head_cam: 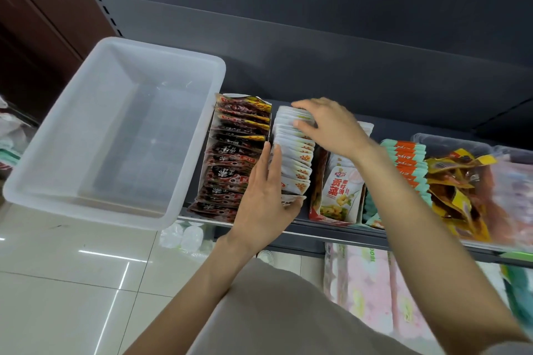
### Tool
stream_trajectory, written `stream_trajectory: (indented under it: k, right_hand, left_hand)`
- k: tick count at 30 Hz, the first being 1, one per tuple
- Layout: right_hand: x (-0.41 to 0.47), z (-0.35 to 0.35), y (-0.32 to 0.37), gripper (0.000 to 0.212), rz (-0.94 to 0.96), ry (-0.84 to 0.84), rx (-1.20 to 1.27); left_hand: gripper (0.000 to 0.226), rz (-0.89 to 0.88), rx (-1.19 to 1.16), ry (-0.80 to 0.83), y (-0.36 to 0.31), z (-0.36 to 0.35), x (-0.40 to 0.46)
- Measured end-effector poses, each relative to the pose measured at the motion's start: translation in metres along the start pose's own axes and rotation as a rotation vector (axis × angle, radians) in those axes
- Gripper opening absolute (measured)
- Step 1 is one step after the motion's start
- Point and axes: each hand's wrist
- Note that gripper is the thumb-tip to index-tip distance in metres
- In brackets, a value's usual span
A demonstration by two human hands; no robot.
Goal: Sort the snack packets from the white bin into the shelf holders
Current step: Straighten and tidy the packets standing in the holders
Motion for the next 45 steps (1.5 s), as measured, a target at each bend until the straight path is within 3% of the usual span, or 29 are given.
stream_trajectory:
  k: [1, 3, 5, 10, 14, 22, 27, 31, 38, 41, 45]
  right_hand:
    - [-0.01, -0.005, 0.003, 0.043, -0.068, -0.109, 0.09]
    - [-0.03, -0.012, 0.015, 0.046, -0.287, -0.284, 0.523]
    - [-0.045, -0.018, 0.035, 0.048, -0.476, -0.282, 1.03]
    - [-0.052, -0.032, 0.067, 0.055, -0.525, -0.167, 1.372]
    - [-0.051, -0.033, 0.065, 0.055, -0.436, -0.108, 1.407]
    - [-0.043, -0.041, 0.06, 0.051, -0.469, -0.199, 1.396]
    - [-0.04, -0.04, 0.052, 0.047, -0.479, -0.251, 1.222]
    - [-0.031, -0.033, 0.048, 0.05, -0.369, -0.149, 1.04]
    - [-0.047, -0.033, 0.056, 0.051, -0.499, -0.162, 1.299]
    - [-0.052, -0.034, 0.054, 0.054, -0.524, -0.141, 1.334]
    - [-0.049, -0.036, 0.044, 0.076, -0.541, -0.098, 1.326]
  left_hand:
    - [0.094, -0.006, -0.015, -0.009, -0.002, 0.002, -0.001]
    - [0.088, -0.008, -0.087, -0.038, -0.007, 0.006, 0.001]
    - [0.079, 0.018, -0.198, -0.058, -0.013, 0.01, 0.009]
    - [0.064, 0.136, -0.339, -0.048, -0.021, 0.009, 0.04]
    - [0.065, 0.158, -0.306, -0.056, -0.02, 0.004, 0.045]
    - [0.068, 0.187, -0.297, -0.055, -0.025, 0.004, 0.051]
    - [0.068, 0.224, -0.365, -0.014, -0.024, 0.003, 0.053]
    - [0.067, 0.244, -0.408, 0.014, -0.021, 0.004, 0.056]
    - [0.067, 0.241, -0.383, 0.025, -0.025, -0.004, 0.055]
    - [0.056, 0.218, -0.439, 0.016, -0.029, -0.002, 0.055]
    - [0.053, 0.266, -0.585, 0.002, -0.029, -0.002, 0.054]
Point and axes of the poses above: each hand's wrist, its own x-axis towards the middle knuckle, its own z-axis out of the back of the hand, y = z × x, and after that the axes turned 13 degrees about -x, right-handed
